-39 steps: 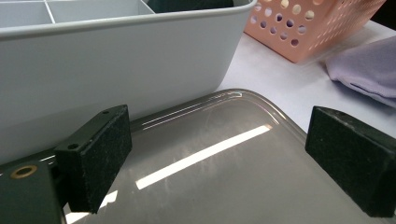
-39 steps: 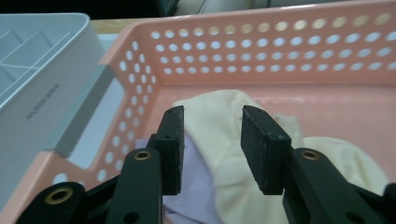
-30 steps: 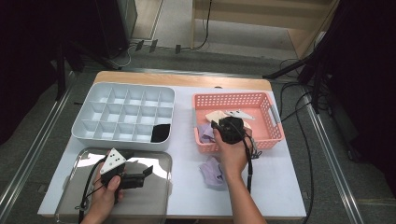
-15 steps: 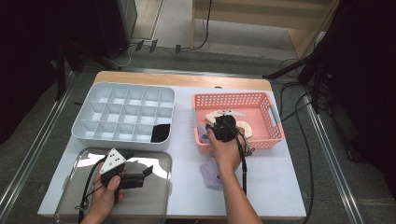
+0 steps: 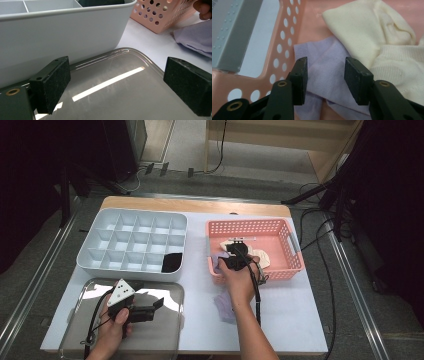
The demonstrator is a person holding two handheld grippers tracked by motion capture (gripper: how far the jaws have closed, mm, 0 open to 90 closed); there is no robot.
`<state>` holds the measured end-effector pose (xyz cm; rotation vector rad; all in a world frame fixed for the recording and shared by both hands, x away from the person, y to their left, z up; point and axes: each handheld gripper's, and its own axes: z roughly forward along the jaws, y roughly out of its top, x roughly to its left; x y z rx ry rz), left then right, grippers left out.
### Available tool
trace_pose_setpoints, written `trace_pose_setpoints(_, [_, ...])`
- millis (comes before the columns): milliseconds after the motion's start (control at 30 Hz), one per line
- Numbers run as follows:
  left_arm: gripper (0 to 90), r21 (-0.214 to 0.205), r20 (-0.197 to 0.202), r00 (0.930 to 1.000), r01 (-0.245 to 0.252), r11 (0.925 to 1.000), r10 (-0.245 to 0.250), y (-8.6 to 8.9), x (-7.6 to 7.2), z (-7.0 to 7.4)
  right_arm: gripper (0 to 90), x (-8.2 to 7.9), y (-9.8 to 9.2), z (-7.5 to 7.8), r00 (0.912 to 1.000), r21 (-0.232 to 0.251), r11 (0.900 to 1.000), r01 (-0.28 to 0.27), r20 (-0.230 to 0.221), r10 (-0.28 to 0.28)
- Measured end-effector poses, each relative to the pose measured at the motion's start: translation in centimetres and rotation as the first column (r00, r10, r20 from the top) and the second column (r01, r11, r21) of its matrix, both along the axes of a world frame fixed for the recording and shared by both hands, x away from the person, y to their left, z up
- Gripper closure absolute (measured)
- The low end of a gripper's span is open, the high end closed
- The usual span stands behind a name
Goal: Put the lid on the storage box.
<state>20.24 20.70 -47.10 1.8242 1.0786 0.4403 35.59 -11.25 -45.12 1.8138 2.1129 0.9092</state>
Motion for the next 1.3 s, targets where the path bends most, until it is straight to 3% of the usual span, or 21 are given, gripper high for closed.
trace_pose_setpoints(67, [7.6, 0.001, 0.0, 1.0, -0.001, 1.0, 0.001, 0.0, 0.0, 0.0, 60.0, 0.1, 0.0, 0.0, 0.9997, -0.003, 1.0, -0.003, -0.024, 0.003])
trace_pose_setpoints(167, [7.6, -0.001, 0.0, 1.0, 0.0, 1.0, 0.0, 0.0, 0.0, 0.0, 76.8, 0.3, 0.0, 0.0, 0.9985, 0.007, 0.9999, -0.015, -0.052, 0.016])
trace_pose_setpoints(233, [7.6, -0.001, 0.0, 1.0, 0.001, 1.0, -0.001, 0.0, 0.0, 0.0, 88.7, 0.3, 0.1, 0.0, 0.9986, 0.025, 0.9994, -0.024, -0.047, 0.025])
trace_pose_setpoints(400, [7.6, -0.003, -0.001, 1.0, 0.004, 1.0, -0.004, 0.0, 0.0, 0.0, 90.0, -0.1, 0.1, 0.1, 0.9997, 0.059, 0.998, -0.024, 0.004, 0.024])
trace_pose_setpoints(500, [7.6, -0.002, -0.001, 1.0, 0.004, 1.0, -0.004, 0.0, 0.0, 0.0, 90.0, -0.3, -0.1, 0.2, 0.9984, 0.058, 0.9983, -0.011, 0.056, 0.008])
trace_pose_setpoints(567, [7.6, -0.001, -0.001, 1.0, 0.004, 1.0, -0.004, 0.0, 0.0, 0.0, 90.0, -0.3, -0.1, 0.2, 0.998, 0.053, 0.9986, 0.0, 0.063, -0.003])
trace_pose_setpoints(700, [7.6, -0.001, -0.001, 1.0, 0.002, 1.0, -0.002, 0.0, 0.0, 0.0, 63.8, -0.1, 0.1, 0.2, 0.9994, 0.046, 0.9989, 0.013, 0.031, -0.014])
trace_pose_setpoints(833, [10.2, 0.007, 0.001, 1.0, -0.007, 0.9999, 0.007, -0.1, 0.0, 0.0, 51.6, 0.3, 0.1, 0.1, 0.9998, 0.027, 0.9995, 0.014, -0.017, -0.013])
trace_pose_setpoints(967, [10.5, 0.006, 0.001, 1.0, -0.008, 0.9999, 0.008, -0.1, 0.0, 0.0, 44.1, 0.8, 0.3, 0.1, 0.9967, -0.026, 0.9996, 0.008, -0.08, -0.01])
trace_pose_setpoints(1033, [10.5, 0.006, 0.002, 1.0, -0.01, 0.9999, 0.01, -0.1, 0.0, 0.0, 48.7, 1.0, 0.3, 0.0, 0.9946, -0.032, 0.9995, 0.005, -0.103, -0.008])
trace_pose_setpoints(1133, [10.9, 0.007, 0.003, 0.9999, -0.01, 0.9999, 0.01, -0.1, 0.0, 0.0, 64.4, 1.1, 0.5, 0.0, 0.9914, -0.074, 0.9971, -0.015, -0.131, 0.005])
trace_pose_setpoints(1200, [10.9, 0.007, 0.005, 0.9999, -0.012, 0.9999, 0.012, -0.1, -0.1, 0.0, 75.8, 1.1, 0.5, 0.0, 0.9893, -0.056, 0.9983, -0.012, -0.146, 0.004])
trace_pose_setpoints(1300, [11.0, 0.008, 0.003, 0.9999, -0.011, 0.9999, 0.011, -0.1, 0.0, 0.0, 88.6, 0.9, 0.5, 0.0, 0.9923, -0.023, 0.9995, -0.022, -0.123, 0.019])
